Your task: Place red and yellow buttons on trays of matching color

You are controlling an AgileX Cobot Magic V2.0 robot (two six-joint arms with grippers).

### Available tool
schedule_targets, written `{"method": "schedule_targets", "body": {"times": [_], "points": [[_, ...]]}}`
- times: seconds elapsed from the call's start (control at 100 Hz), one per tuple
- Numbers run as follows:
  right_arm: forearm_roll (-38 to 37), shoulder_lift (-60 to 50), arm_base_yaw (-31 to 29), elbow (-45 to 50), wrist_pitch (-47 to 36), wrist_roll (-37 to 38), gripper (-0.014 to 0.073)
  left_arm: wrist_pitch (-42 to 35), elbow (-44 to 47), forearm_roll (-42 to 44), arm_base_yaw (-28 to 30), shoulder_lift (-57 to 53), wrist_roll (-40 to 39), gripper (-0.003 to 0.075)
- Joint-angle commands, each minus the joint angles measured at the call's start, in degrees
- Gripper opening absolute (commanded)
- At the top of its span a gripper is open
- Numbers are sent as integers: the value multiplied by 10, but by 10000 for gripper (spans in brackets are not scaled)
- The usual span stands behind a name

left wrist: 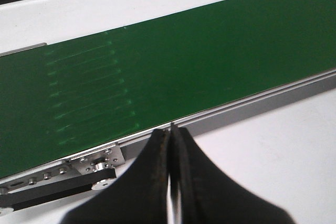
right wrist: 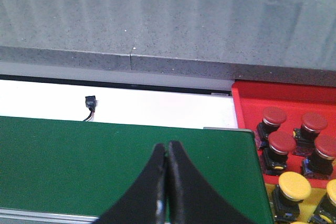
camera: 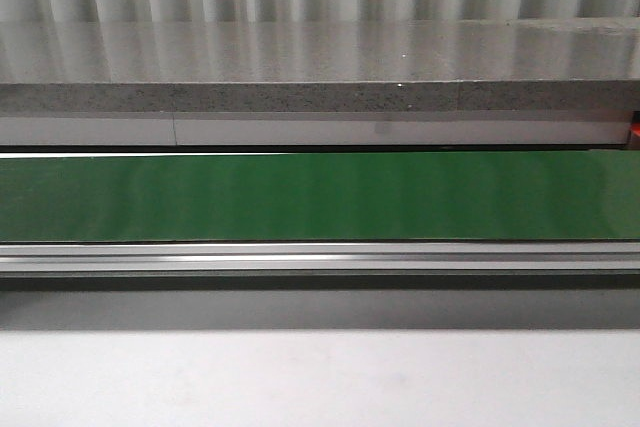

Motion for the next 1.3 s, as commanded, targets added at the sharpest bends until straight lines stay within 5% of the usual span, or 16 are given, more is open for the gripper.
{"method": "schedule_targets", "body": {"times": [0.0, 0.21, 0.66, 1.29], "points": [[-7, -33, 1, 9, -49, -8, -66, -38, -14, -11, -5, 0, 0, -20], [-6, -139, 1, 91, -82, -4, -66, -38, -14, -11, -5, 0, 0, -20], [-10, -234, -32, 300, -308, 40, -66, -39, -14, -11, -5, 0, 0, -20], [-19, -234, -32, 297, -280, 40, -66, -38, -14, -11, -5, 0, 0, -20]]}}
